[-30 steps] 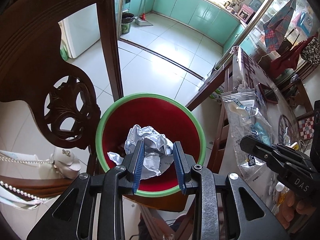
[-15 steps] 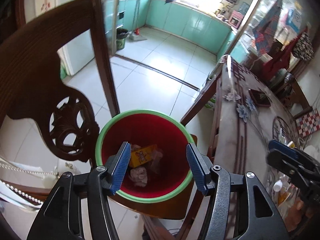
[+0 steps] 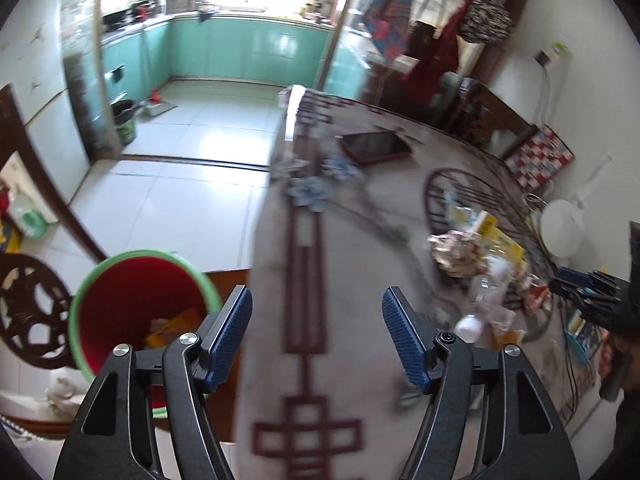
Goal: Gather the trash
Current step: 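Grasp the clear plastic bottle with the left gripper while the right grasps crumpled brown paper, then carry bottle and paper over the red bucket and open both grippers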
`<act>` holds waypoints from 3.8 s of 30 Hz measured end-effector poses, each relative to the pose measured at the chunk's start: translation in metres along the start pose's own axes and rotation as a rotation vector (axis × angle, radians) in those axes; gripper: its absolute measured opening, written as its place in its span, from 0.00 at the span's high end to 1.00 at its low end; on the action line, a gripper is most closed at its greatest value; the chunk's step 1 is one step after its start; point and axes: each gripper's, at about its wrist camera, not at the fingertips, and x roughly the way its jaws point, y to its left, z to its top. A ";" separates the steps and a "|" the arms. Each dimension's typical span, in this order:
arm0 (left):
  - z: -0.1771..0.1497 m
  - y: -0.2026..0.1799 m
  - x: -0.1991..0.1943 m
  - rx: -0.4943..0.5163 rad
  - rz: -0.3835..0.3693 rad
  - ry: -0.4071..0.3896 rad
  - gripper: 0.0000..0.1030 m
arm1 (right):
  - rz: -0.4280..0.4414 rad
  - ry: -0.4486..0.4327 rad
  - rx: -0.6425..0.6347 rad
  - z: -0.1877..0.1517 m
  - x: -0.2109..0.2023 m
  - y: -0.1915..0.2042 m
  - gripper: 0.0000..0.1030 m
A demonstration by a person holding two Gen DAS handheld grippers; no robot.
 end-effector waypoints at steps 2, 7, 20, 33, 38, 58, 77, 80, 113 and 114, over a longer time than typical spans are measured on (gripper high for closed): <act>-0.002 -0.026 0.007 0.032 -0.023 0.005 0.32 | -0.092 0.038 0.025 -0.009 0.013 -0.045 0.57; -0.012 -0.089 0.029 0.085 -0.068 0.062 0.31 | -0.102 0.131 0.145 -0.027 0.052 -0.126 0.57; -0.013 -0.210 0.132 0.178 -0.109 0.273 0.31 | 0.135 0.187 0.167 -0.032 0.096 -0.176 0.71; -0.012 -0.219 0.140 0.110 -0.054 0.274 0.48 | 0.203 0.094 0.245 -0.050 0.058 -0.171 0.73; -0.003 -0.216 0.084 0.098 -0.052 0.133 0.48 | 0.141 0.049 0.220 -0.041 0.032 -0.153 0.73; 0.008 -0.145 0.012 0.043 0.068 0.020 0.48 | 0.112 -0.051 0.093 0.002 -0.023 -0.049 0.73; 0.016 -0.061 -0.008 0.021 0.116 -0.017 0.48 | 0.094 -0.061 0.025 0.031 -0.019 0.045 0.73; 0.017 -0.048 -0.009 0.013 0.126 -0.018 0.48 | 0.095 -0.067 0.008 0.037 -0.017 0.061 0.73; -0.038 0.145 -0.002 -0.240 0.474 0.142 0.48 | 0.406 -0.040 -0.154 0.083 0.057 0.261 0.73; -0.040 0.149 -0.001 -0.250 0.483 0.149 0.48 | 0.406 -0.040 -0.154 0.083 0.057 0.261 0.72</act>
